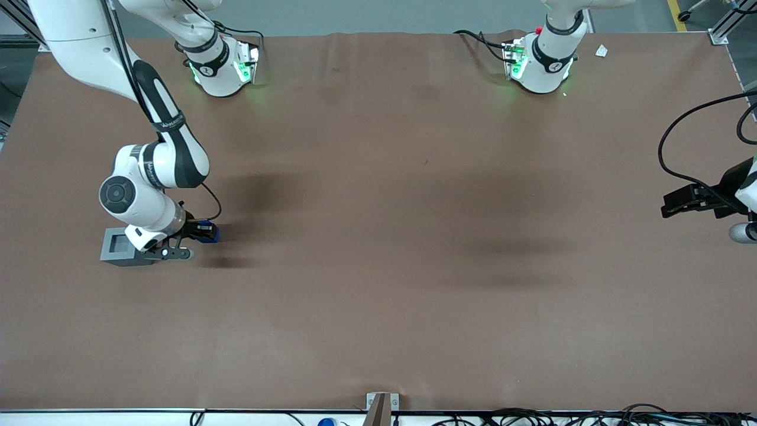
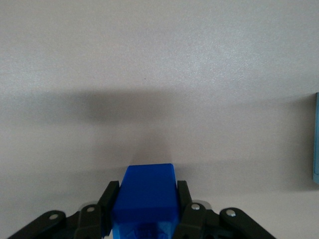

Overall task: Insert blue part into gray base with right arm
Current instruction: 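Close the right gripper on the blue block and lift it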

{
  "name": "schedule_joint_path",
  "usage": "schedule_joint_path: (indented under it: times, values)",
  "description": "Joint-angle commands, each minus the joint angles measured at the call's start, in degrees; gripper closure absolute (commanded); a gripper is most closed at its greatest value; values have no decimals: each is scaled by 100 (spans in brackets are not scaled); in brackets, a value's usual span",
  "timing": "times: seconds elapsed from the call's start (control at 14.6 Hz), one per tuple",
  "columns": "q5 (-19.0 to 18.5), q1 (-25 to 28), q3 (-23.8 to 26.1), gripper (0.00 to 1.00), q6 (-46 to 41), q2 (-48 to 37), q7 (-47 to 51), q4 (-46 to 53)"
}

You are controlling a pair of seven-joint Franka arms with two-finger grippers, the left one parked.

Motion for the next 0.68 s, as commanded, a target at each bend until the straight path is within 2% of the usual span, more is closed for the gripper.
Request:
schedule_joint_path:
  times: [0.0,0.14,0.2,0.61]
  values:
    - [-52,-25,19,78,-107,-126,-1,-75]
    - [-52,-34,11,92,-326,-187,34,-13]
    - [-43,-43,11,95,-458,-275,78,83]
    - [-43,-561,-7,96,-1637,-477,-1,1050]
